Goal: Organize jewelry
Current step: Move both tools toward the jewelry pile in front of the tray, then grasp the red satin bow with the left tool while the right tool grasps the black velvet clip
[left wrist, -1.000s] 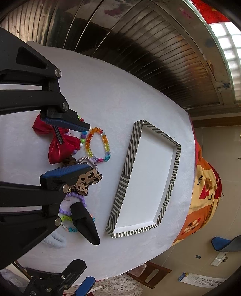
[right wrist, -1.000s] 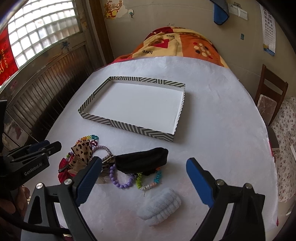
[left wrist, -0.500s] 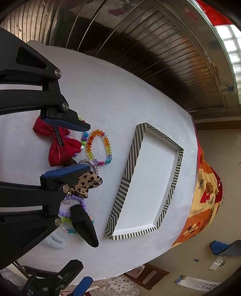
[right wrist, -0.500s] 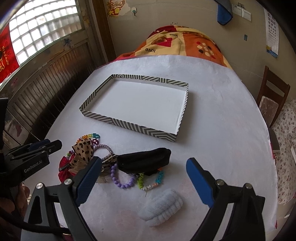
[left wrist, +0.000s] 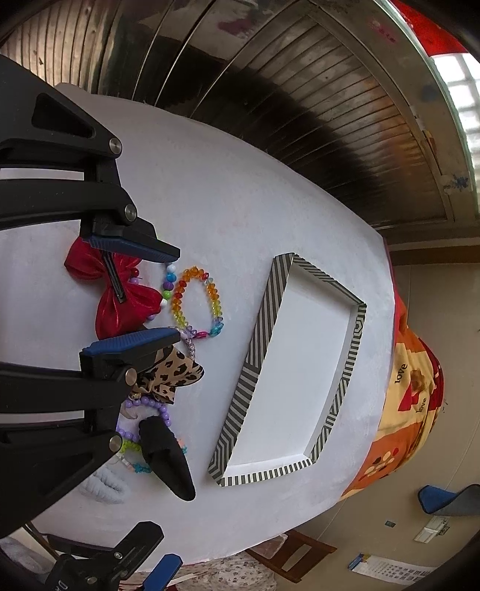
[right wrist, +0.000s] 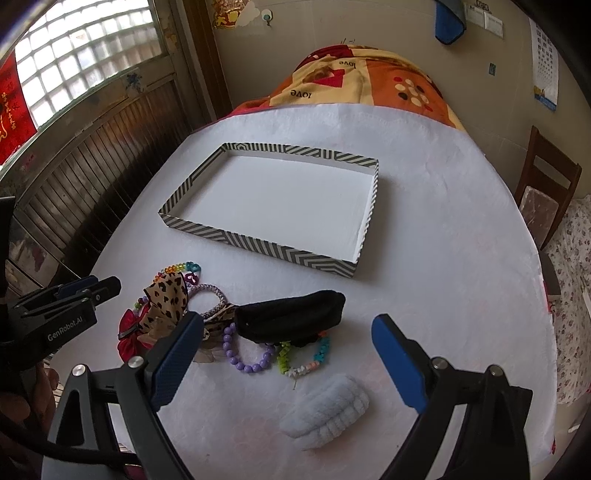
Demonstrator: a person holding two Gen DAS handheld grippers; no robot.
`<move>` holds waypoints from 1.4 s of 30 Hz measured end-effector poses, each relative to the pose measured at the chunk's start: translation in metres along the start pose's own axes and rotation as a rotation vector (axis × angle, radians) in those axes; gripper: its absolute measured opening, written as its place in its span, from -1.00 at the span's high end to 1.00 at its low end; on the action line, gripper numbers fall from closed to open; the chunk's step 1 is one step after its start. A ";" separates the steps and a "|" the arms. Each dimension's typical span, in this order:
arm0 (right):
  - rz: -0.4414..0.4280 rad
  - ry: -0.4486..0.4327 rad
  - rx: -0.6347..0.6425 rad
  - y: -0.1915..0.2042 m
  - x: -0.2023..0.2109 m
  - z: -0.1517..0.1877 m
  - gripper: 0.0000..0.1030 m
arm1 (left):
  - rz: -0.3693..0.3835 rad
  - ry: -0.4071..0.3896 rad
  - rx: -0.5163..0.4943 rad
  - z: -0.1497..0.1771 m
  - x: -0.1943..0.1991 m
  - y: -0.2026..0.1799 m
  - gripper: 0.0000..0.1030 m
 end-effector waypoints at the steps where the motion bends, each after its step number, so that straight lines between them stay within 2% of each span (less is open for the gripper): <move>1: 0.000 0.001 0.002 0.000 -0.001 0.000 -0.85 | -0.001 0.001 0.001 0.000 0.000 0.000 0.68; 20: -0.009 0.019 -0.004 -0.003 -0.006 0.001 -0.85 | 0.006 0.017 0.003 -0.001 -0.006 0.005 0.68; 26: 0.006 0.028 -0.046 -0.022 -0.008 0.004 -0.85 | 0.008 0.039 0.083 -0.010 -0.014 0.032 0.68; 32: -0.005 0.063 -0.096 -0.038 -0.018 0.011 -0.85 | 0.044 0.088 0.185 -0.010 -0.025 0.064 0.68; 35: -0.078 0.073 -0.075 -0.030 -0.022 0.013 -0.85 | 0.077 0.123 0.198 -0.006 -0.031 0.072 0.67; 38: -0.110 0.099 -0.023 -0.015 -0.029 0.015 -0.85 | 0.137 0.156 0.160 0.001 -0.036 0.071 0.67; 42: -0.117 0.135 -0.009 -0.010 -0.039 0.017 -0.85 | 0.174 0.173 0.018 0.019 -0.039 0.056 0.67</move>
Point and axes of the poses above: each gripper's, at about its wrist camera, not at the fingertips, and x roughly against the way its jaws point, y to its left, z to its underside, the point moved 2 cm from there along -x, roughly the way its jaws point, and after that the axes turned 6 degrees about -z, right-handed, at the moved point
